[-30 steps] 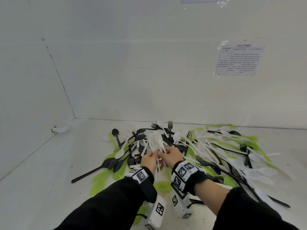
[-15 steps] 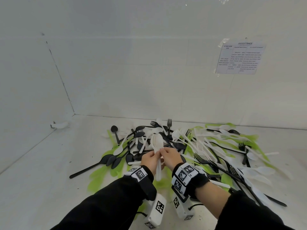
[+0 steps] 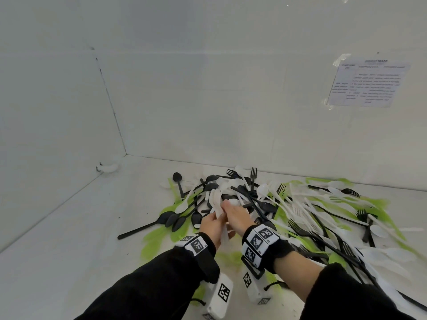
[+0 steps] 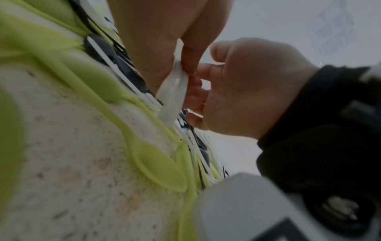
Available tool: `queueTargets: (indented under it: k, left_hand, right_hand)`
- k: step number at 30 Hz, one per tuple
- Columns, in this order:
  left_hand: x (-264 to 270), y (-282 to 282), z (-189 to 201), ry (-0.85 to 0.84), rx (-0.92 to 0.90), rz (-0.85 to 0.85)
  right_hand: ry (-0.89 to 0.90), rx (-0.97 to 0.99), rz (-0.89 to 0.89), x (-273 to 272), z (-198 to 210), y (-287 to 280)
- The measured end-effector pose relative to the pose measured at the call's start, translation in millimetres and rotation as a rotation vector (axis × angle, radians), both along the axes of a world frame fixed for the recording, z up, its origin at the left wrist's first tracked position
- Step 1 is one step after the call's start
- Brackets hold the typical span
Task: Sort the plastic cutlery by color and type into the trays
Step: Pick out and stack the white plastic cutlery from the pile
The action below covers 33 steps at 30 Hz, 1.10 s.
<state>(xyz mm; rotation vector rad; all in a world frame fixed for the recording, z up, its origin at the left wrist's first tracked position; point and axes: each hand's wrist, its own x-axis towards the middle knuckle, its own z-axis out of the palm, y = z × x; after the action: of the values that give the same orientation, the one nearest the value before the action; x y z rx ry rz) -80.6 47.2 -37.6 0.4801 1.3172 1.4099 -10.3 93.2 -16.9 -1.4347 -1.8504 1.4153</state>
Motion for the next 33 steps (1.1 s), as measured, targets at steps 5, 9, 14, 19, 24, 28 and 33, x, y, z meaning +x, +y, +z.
queueTargets:
  k: [5, 9, 14, 19, 24, 28, 33]
  left_hand:
    - [-30, -4, 4, 0.113, -0.043, 0.176]
    - [-54, -11, 7, 0.078, -0.054, 0.257]
    - [-72, -14, 8, 0.043, -0.083, 0.329]
    - [-79, -10, 11, 0.032, -0.086, 0.361]
    - [-81, -2, 13, 0.075, -0.057, 0.392]
    - [-78, 1, 15, 0.046, -0.003, 0.42]
    - [-68, 6, 11, 0.048, -0.003, 0.389]
  right_hand:
    - [-0.302, 0.285, 0.15, -23, 13, 27]
    - [-0.684, 0.556, 0.567, -62, 12, 46]
    - [-0.861, 0.7, 0.846, -96, -7, 53]
    - [-0.851, 0.804, 0.8, -113, -10, 50]
    - [-0.84, 0.887, 0.613, -107, -3, 57]
    - [-0.631, 0.771, 0.391, -83, 10, 63]
    - [-0.467, 0.445, 0.298, -40, 15, 66]
